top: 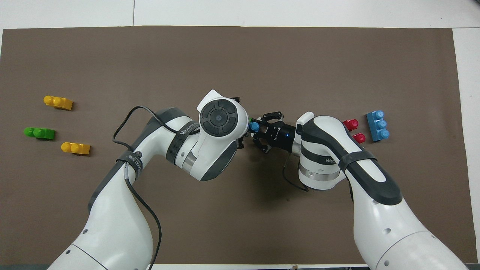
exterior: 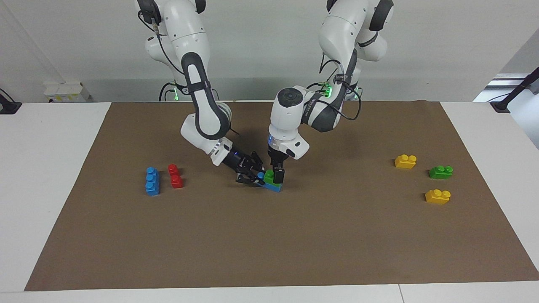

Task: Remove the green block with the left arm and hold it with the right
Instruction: 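Close the left gripper on the green brick beside the right gripper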

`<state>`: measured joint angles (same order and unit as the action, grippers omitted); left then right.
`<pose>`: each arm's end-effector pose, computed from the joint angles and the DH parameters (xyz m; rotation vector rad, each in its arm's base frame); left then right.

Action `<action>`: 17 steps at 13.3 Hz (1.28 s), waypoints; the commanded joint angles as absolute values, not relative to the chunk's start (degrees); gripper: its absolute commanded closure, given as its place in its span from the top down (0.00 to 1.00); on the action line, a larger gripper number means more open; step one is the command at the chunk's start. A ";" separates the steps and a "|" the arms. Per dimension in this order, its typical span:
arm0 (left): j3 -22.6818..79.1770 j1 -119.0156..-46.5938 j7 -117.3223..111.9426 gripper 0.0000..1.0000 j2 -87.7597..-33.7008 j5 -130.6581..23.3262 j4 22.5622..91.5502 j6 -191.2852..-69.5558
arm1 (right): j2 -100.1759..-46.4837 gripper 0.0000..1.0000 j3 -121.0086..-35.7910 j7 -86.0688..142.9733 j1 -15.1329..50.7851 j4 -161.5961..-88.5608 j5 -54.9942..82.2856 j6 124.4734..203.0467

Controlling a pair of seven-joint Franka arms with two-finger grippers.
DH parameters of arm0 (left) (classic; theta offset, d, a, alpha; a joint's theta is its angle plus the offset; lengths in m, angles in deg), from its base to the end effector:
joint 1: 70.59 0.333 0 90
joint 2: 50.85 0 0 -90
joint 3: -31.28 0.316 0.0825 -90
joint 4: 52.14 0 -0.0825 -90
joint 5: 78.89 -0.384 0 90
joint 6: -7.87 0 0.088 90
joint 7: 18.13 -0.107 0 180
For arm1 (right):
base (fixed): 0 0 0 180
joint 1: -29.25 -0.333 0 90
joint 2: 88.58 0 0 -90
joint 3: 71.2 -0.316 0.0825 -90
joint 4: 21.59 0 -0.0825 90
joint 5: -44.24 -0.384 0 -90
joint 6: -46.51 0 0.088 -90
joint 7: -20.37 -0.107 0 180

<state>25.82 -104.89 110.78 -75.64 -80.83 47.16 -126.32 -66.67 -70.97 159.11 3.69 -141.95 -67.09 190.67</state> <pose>0.5250 -0.4275 0.3496 2.1200 2.0697 0.0074 0.5248 0.2395 0.2309 -1.9826 -1.2639 -1.1313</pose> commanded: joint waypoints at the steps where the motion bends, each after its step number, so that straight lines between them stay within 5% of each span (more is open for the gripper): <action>1: 26.79 -106.45 112.65 0.91 -75.54 -81.53 49.02 -127.57 | -66.35 0.18 -71.46 158.44 3.67 -140.95 -68.70 191.27; 9: 27.06 -105.57 113.70 0.99 -75.54 -82.32 47.53 -127.56 | -66.35 0.18 -71.46 158.18 3.67 -140.95 -68.70 191.27; 11: 27.06 -106.35 114.05 0.66 -75.54 -82.41 48.05 -127.74 | -66.35 0.18 -71.55 158.18 3.67 -140.95 -68.70 191.18; 12: 27.06 -106.45 114.14 0.27 -75.54 -82.58 48.14 -127.65 | -66.35 0.18 -71.46 158.18 3.67 -140.95 -68.70 191.18; 13: 27.06 -106.45 113.88 0.00 -75.54 -83.89 48.05 -127.48 | -66.35 0.18 -71.55 158.18 3.67 -140.95 -68.70 191.27; 17: 26.97 -105.22 113.35 0.00 -73.79 -84.78 47.70 -123.72 | -66.26 0.18 -71.55 158.09 3.67 -140.95 -68.70 191.18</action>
<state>26.12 -105.08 111.99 -75.47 -84.17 47.21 -127.03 -66.55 -71.46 158.89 3.33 -141.78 -67.11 190.71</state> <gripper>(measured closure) 0.542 0.656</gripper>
